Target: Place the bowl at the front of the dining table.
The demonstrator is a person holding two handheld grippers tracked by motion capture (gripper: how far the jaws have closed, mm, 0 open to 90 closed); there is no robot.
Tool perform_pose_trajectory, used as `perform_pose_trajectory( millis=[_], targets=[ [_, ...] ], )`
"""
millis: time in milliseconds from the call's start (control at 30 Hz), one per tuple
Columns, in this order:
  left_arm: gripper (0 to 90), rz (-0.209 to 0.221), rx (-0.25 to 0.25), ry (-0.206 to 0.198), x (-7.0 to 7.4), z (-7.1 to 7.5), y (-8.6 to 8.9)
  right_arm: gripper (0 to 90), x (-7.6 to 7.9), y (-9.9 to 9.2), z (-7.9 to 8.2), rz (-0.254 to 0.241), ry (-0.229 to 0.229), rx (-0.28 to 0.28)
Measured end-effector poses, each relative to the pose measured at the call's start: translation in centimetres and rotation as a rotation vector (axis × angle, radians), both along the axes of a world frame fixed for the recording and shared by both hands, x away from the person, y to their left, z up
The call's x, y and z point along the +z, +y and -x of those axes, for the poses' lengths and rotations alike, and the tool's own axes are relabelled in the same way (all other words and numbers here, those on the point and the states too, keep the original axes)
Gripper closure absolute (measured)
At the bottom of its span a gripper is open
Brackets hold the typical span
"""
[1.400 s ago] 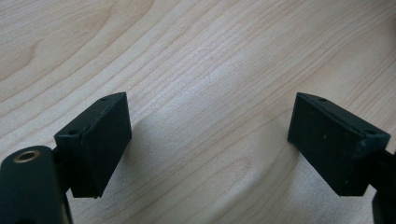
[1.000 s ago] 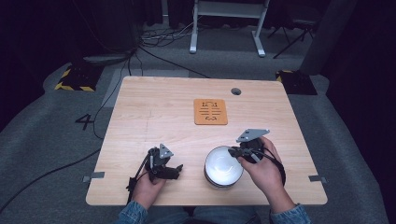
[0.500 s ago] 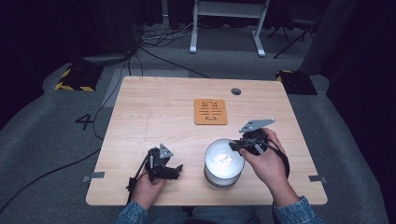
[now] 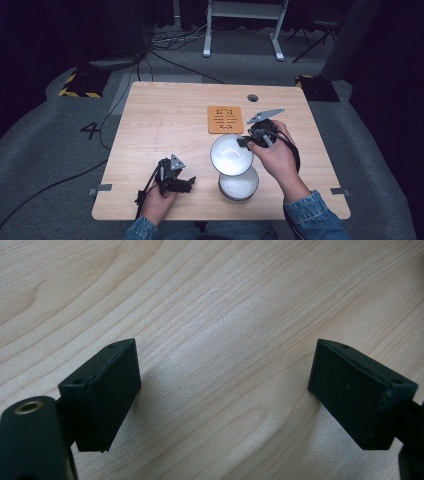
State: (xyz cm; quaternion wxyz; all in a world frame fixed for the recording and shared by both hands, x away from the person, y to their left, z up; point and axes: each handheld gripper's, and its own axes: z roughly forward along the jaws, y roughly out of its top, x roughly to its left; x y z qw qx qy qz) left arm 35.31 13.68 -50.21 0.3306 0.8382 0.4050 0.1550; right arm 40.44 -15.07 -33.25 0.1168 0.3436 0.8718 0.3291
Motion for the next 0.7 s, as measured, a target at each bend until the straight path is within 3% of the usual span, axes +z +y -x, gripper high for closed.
perform_pose_trajectory(
  millis=[167,700],
  targets=[
    [13.5,0.0,0.0,0.0,0.0,0.0,0.0,83.0,0.3,0.9,-1.7,0.024,-0.005,-0.015],
    [13.5,0.006,0.0,0.012,0.0,0.0,-0.1,83.1,0.9,0.9,-6.7,-0.027,0.015,-0.132]
  ],
)
